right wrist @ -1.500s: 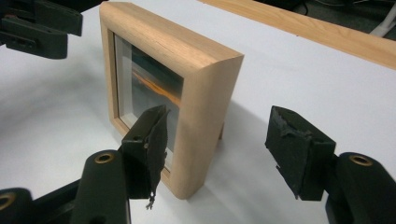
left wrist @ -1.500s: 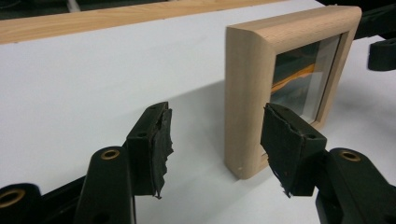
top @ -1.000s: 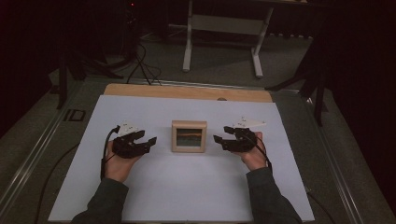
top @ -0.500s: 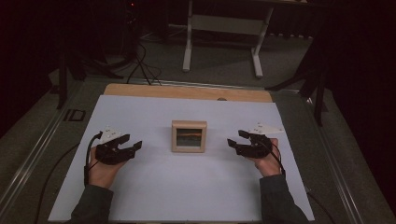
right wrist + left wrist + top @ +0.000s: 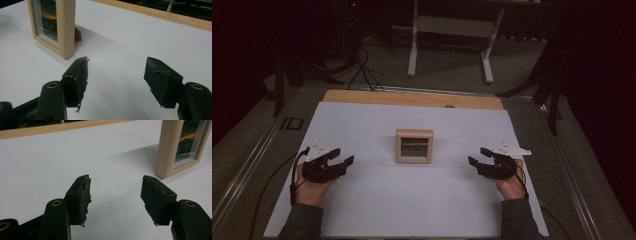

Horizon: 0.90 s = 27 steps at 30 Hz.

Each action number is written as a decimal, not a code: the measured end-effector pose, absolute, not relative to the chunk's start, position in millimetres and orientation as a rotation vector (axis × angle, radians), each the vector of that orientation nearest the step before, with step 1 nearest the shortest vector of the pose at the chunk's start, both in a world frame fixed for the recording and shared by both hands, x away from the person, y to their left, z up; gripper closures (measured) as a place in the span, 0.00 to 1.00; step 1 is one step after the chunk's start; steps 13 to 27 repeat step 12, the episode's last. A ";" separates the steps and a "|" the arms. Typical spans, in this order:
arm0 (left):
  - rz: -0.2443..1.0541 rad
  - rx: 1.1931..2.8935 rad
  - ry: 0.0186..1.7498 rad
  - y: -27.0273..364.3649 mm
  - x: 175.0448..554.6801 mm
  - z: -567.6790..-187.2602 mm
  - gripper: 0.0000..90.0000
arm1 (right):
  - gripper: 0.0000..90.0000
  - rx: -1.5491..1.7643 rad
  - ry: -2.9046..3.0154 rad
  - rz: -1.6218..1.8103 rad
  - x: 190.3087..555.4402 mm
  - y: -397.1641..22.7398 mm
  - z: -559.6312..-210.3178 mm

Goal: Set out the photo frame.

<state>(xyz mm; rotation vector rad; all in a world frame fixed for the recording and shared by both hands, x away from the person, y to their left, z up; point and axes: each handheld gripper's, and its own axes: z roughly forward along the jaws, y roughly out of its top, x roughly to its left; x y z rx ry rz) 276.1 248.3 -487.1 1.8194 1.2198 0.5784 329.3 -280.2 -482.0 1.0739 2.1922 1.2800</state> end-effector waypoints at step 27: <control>0.589 1.817 1.298 266.2 261.2 -501.6 0.44 | 0.37 1.151 2.140 1.265 315.0 -299.6 -493.8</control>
